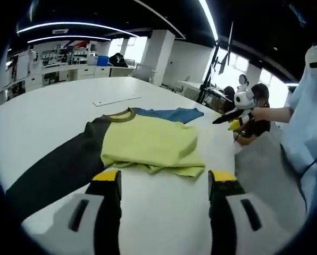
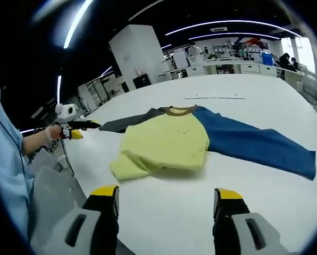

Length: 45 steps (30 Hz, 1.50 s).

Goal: Fold the garment on the visible template until the final outline fits inside the template.

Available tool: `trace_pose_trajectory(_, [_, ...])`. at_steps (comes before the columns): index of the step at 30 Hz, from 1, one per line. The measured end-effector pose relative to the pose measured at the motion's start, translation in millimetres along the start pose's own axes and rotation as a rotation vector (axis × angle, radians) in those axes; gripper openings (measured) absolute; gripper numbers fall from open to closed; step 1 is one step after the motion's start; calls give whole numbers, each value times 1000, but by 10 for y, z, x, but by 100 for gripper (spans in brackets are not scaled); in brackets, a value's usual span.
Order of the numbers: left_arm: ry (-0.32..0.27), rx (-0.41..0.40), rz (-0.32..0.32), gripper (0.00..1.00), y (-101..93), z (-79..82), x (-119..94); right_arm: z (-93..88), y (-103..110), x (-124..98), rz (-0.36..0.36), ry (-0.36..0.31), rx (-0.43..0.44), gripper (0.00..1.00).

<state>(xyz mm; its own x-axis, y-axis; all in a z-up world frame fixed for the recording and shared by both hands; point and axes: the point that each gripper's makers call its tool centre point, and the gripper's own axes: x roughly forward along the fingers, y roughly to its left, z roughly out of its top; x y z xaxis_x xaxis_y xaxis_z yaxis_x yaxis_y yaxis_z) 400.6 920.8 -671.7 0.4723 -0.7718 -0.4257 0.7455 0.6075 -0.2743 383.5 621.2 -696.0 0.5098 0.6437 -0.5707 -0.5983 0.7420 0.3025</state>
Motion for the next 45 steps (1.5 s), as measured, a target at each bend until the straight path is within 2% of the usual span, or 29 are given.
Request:
trace_pose_trajectory(5, [-11, -14, 3, 61, -112, -91, 7, 118, 288, 197, 49, -3, -152, 62])
trace_pose_trajectory(6, [-8, -19, 6, 61, -141, -125, 10, 183, 373, 276, 54, -24, -212, 58])
trace_pose_trajectory(9, [-22, -31, 10, 60, -235, -140, -21, 239, 659, 473, 118, -17, -328, 44])
trace_pose_trajectory(11, [-29, -28, 15, 59, -294, -138, -47, 227, 798, 643, 126, 6, -430, 42])
trace_pose_trajectory(14, [-33, -27, 34, 60, -334, -175, -78, 141, 962, 865, 155, 39, -498, 42])
trace_pose_trajectory(15, [-29, -24, 40, 60, -349, -188, -87, 107, 1010, 940, 166, 53, -548, 42])
trace_pose_trajectory(21, [6, 7, 82, 60, -420, -305, -190, -106, 1101, 1128, 213, 165, -678, 40])
trace_pose_trajectory(23, [-1, 5, 91, 59, -460, -311, -230, -126, 1123, 1167, 217, 173, -704, 38])
trace_pose_trajectory(26, [-18, -2, 106, 58, -484, -317, -274, -182, 1161, 1243, 225, 203, -787, 37])
trace_pose_trajectory(30, [-19, -16, 135, 57, -482, -395, -317, -237, 1127, 1352, 185, 231, -928, 35])
trace_pose_trajectory(36, [-26, -45, 145, 56, -530, -475, -358, -236, 1050, 1422, 116, 244, -948, 20])
trace_pose_trajectory(38, [-25, -49, 148, 56, -539, -488, -362, -240, 1055, 1412, 122, 246, -959, 18])
trace_pose_trajectory(41, [-30, -58, 147, 55, -541, -490, -363, -250, 1071, 1379, 122, 253, -940, 0])
trace_pose_trajectory(45, [-40, -63, 147, 55, -535, -473, -354, -109, 1033, 1317, 94, 237, -980, 0])
